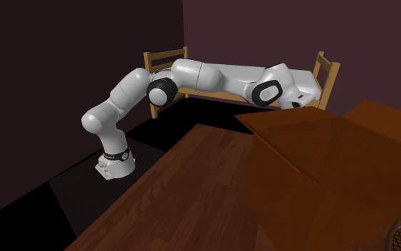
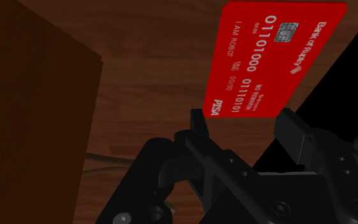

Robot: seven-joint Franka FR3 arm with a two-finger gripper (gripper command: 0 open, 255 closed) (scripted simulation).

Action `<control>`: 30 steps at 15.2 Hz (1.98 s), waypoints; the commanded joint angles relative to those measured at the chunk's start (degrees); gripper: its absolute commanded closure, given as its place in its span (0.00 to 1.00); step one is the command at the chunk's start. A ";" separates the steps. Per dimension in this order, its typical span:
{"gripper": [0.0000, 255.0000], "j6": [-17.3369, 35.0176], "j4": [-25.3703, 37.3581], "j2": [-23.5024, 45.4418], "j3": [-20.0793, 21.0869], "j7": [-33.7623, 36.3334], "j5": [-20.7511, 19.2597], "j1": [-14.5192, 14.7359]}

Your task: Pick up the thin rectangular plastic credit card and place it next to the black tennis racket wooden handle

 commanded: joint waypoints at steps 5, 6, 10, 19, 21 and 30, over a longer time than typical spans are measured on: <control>1.00 4.01 -3.58 0.76 -0.57 1.33 -0.76 -0.18; 1.00 4.60 -3.98 0.96 -0.66 1.54 -0.89 -0.18; 1.00 6.78 -5.10 2.05 -1.07 2.36 -1.40 -0.10; 1.00 9.25 -6.00 3.66 -1.53 3.38 -2.10 -0.01; 1.00 9.24 -6.00 3.66 -1.50 3.40 -2.13 -0.03; 0.00 9.86 -12.05 -1.63 -1.34 4.34 -2.56 -0.16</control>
